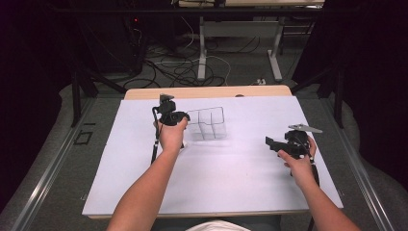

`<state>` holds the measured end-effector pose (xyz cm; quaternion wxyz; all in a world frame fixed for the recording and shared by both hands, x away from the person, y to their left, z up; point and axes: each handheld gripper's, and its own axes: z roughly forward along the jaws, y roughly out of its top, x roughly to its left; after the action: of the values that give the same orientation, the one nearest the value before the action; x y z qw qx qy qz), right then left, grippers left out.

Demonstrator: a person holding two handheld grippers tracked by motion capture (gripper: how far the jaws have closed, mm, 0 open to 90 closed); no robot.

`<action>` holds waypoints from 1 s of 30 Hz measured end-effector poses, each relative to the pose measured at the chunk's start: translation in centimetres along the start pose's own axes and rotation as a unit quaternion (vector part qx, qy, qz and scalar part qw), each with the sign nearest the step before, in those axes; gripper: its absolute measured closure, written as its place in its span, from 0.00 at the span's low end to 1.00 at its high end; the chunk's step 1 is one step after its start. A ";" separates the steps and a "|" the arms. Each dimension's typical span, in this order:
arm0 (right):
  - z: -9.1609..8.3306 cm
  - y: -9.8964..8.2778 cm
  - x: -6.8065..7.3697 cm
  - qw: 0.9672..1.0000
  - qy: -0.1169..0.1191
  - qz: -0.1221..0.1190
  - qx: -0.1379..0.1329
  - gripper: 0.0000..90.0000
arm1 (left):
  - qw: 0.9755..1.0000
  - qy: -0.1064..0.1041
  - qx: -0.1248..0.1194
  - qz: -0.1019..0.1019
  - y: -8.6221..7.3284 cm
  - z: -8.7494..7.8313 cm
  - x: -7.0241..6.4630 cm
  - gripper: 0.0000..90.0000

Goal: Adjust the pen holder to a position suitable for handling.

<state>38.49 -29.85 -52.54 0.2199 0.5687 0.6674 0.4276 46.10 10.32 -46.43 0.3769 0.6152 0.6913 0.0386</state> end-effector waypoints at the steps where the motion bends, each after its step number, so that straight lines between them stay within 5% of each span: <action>1: 0.0 0.0 0.1 1.000 0.001 0.003 0.000 0.15 | 1.000 0.002 0.002 -0.002 -0.2 -0.1 0.0 0.94; 18: 0.1 0.0 0.4 1.000 0.003 0.003 0.002 0.15 | 1.000 0.014 0.009 -0.004 -2.1 0.0 0.2 0.93; 30: 0.1 -0.1 0.5 1.000 0.005 -0.004 0.006 0.15 | 1.000 -0.008 0.000 -0.011 -2.9 0.4 -0.3 0.88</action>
<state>38.43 -29.29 -52.56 0.2148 0.5652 0.6730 0.4259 43.93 9.25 -48.07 0.3832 0.6078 0.6949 0.0293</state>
